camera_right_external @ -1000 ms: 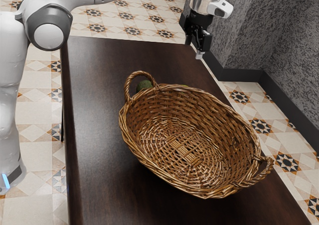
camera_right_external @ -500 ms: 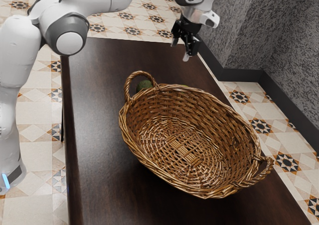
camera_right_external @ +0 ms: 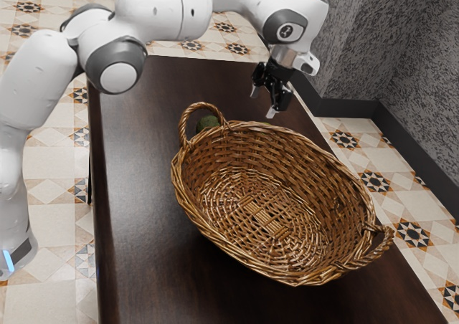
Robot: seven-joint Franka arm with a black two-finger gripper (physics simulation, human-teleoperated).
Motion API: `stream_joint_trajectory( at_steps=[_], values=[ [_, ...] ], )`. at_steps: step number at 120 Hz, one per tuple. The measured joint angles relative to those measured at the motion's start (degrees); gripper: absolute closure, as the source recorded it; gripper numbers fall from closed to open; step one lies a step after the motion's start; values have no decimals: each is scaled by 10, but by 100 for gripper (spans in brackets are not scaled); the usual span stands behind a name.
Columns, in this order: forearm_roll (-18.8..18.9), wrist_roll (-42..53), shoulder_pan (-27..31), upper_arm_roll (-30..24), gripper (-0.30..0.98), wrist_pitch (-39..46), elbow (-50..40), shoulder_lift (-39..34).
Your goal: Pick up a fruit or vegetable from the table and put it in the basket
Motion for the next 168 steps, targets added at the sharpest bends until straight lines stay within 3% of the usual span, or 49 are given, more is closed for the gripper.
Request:
stream_joint_trajectory(
  at_steps=[107, 168],
  values=[
    [-16, 1, 5, 3, 0, 3, 0, 43],
    [-17, 1, 17, 1, 0, 18, 24, 105]
  ],
)
